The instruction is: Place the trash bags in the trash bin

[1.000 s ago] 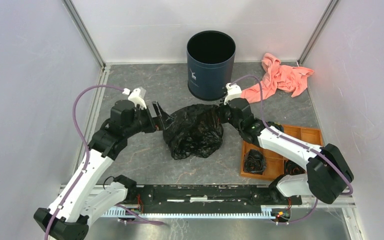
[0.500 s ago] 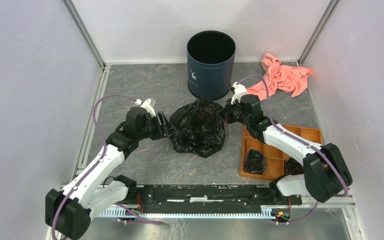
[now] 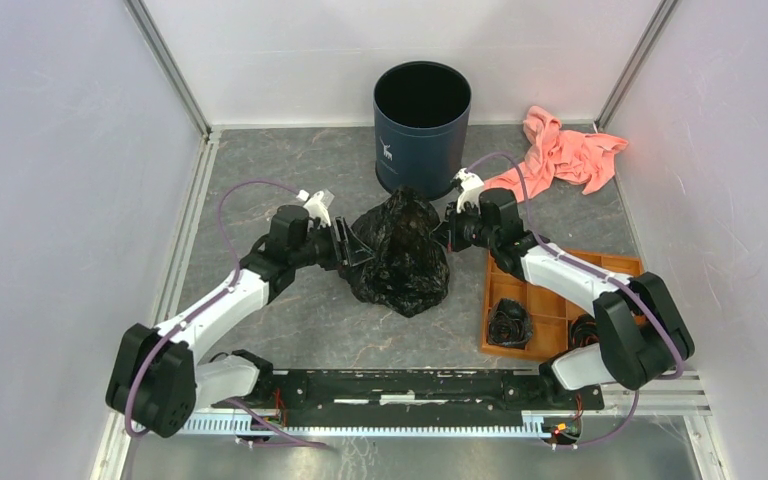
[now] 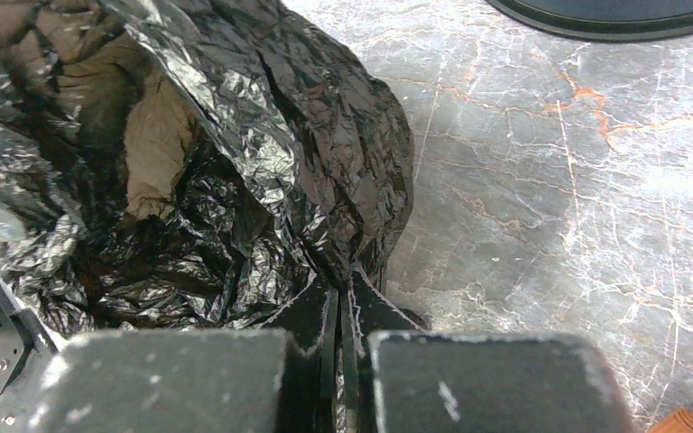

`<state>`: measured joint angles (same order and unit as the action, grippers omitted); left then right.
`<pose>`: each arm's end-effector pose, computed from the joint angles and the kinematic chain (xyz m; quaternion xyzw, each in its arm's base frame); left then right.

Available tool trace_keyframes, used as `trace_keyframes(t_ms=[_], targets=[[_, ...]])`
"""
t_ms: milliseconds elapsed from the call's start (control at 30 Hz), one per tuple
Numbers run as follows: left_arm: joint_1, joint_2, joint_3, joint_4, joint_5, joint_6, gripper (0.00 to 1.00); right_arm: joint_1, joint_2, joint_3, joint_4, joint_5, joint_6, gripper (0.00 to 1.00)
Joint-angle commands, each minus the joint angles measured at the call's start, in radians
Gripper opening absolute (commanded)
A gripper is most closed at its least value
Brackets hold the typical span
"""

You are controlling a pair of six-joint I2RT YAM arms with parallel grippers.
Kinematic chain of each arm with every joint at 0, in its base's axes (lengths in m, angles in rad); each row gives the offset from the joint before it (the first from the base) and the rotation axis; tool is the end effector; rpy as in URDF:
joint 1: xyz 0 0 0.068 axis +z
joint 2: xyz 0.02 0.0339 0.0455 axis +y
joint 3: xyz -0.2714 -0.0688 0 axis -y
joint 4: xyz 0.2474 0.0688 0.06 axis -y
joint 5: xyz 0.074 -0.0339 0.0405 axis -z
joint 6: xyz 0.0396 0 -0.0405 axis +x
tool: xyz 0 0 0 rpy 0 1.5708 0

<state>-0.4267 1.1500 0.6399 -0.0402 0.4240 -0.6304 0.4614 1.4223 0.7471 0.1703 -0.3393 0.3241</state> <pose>0.2192 -0.1175 0.2352 0.0155 0.8591 -0.3993 0.3197 0.2698 0.1489 0.2203 -0.1438 0.8411 0.3260 0.4070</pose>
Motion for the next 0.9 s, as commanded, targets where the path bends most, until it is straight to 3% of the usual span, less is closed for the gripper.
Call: trace_keyframes(t_ms=[0, 100, 333, 400, 433, 533, 633, 667, 767, 867], targets=[[0.003, 0.032, -0.014, 0.146, 0.073, -0.002, 0.56, -0.005, 0.007, 0.029, 0.065, -0.057, -0.014, 0.0], [0.003, 0.064, -0.019, 0.163, 0.071, -0.017, 0.53, -0.006, 0.012, 0.028, 0.07, -0.068, -0.014, 0.0], [0.003, 0.095, -0.054, 0.164, 0.031, -0.03, 0.76, -0.007, -0.005, 0.017, 0.073, -0.076, -0.015, 0.0], [0.003, 0.086, -0.08, 0.207, 0.067, -0.057, 0.77, -0.006, -0.008, 0.015, 0.075, -0.079, -0.015, 0.0], [0.003, 0.08, -0.096, 0.237, 0.094, -0.078, 0.73, -0.006, -0.009, 0.012, 0.074, -0.08, -0.013, 0.0], [0.002, 0.042, -0.127, 0.319, 0.155, -0.148, 0.48, -0.006, -0.02, 0.006, 0.077, -0.086, -0.007, 0.0], [0.003, -0.044, -0.105, 0.205, 0.122, -0.142, 0.1, -0.006, -0.048, 0.007, 0.068, -0.082, 0.0, 0.0], [0.004, -0.078, -0.084, 0.129, 0.085, -0.127, 0.03, -0.006, -0.063, 0.012, 0.053, -0.071, -0.003, 0.0], [0.006, -0.19, 0.033, -0.121, -0.069, -0.074, 0.02, -0.006, -0.124, 0.057, -0.02, 0.004, -0.031, 0.0], [0.01, -0.23, 0.301, -0.381, -0.29, 0.0, 0.02, -0.007, -0.17, 0.198, -0.14, 0.102, -0.081, 0.0]])
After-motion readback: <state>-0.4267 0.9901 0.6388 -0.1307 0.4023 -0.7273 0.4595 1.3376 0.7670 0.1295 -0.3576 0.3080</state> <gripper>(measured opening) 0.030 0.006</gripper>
